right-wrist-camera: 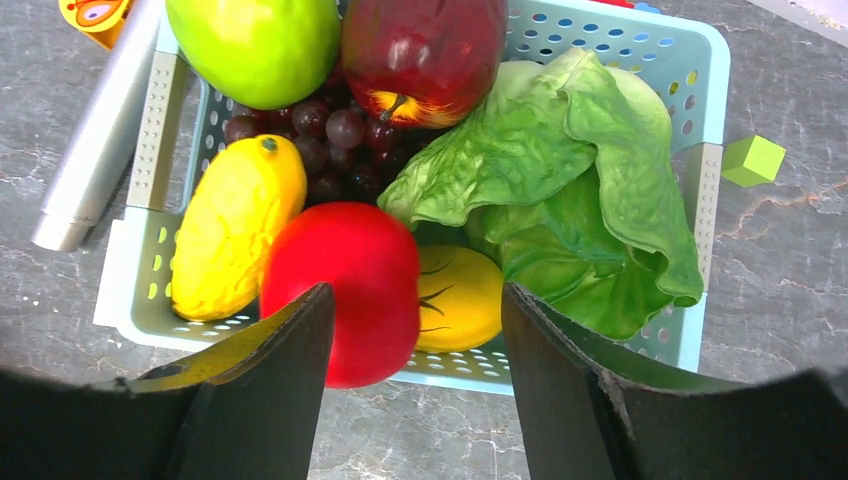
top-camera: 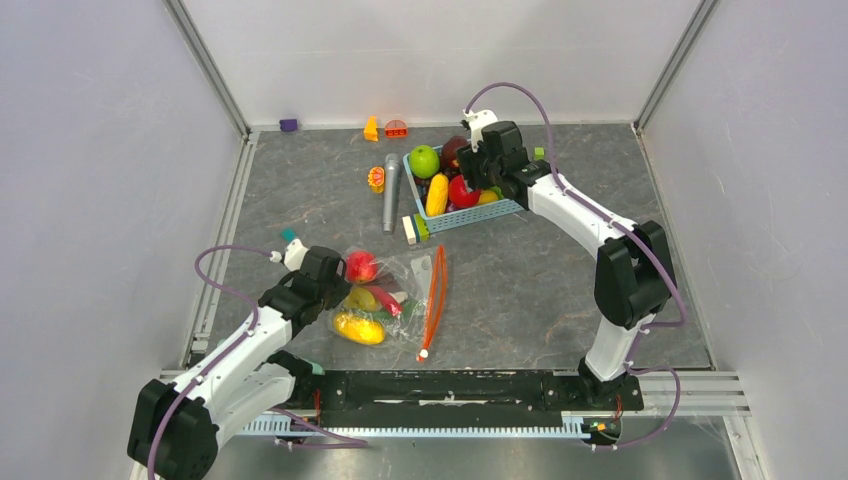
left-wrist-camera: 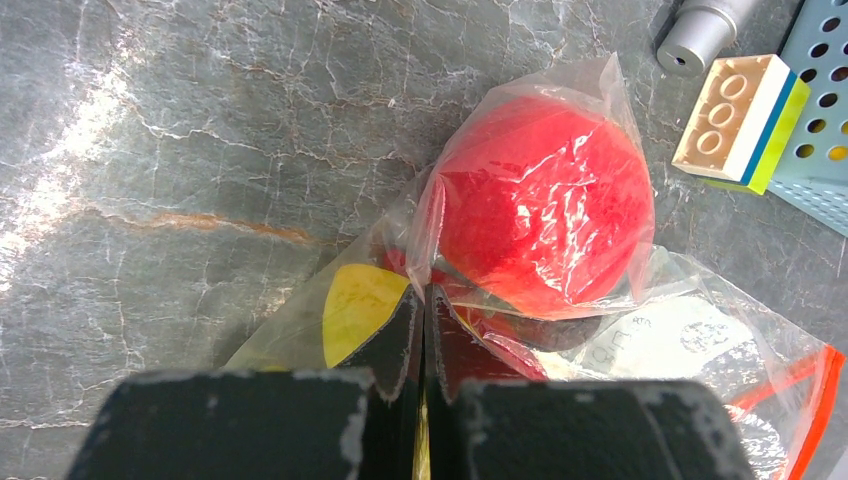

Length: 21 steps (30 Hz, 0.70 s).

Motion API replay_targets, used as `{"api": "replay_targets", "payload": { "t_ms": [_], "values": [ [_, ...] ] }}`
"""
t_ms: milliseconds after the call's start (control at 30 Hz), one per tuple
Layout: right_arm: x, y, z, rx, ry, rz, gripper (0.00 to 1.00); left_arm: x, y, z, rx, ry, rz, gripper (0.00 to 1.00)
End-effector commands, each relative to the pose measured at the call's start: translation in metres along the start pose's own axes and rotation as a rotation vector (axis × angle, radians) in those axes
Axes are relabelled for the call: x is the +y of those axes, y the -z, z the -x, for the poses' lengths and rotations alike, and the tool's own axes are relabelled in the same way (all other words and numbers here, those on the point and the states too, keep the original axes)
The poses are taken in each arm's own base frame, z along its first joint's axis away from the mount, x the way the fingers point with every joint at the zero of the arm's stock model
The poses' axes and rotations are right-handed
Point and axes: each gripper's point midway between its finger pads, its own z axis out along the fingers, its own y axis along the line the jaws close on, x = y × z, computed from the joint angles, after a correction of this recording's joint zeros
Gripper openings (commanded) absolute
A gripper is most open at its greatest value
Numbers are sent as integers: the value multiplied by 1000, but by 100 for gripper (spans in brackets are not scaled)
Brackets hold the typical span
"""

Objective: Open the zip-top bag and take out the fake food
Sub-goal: Place the fake fruit in the bin.

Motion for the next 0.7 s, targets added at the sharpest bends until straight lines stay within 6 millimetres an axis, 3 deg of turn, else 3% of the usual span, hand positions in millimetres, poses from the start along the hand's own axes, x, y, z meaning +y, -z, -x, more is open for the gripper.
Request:
{"api": "replay_targets", "payload": {
  "t_ms": [0,333,667],
  "values": [
    [-9,-5,-8,18,24,-41,66,-5,-1,2,-9,14,-28,2],
    [-3,-9,-20,39,28,-7,60,-6,-2,1,-3,13,-32,2],
    [5,-23,-45,91,23,23,59,-5,-3,-1,2,14,-34,2]
  ]
}}
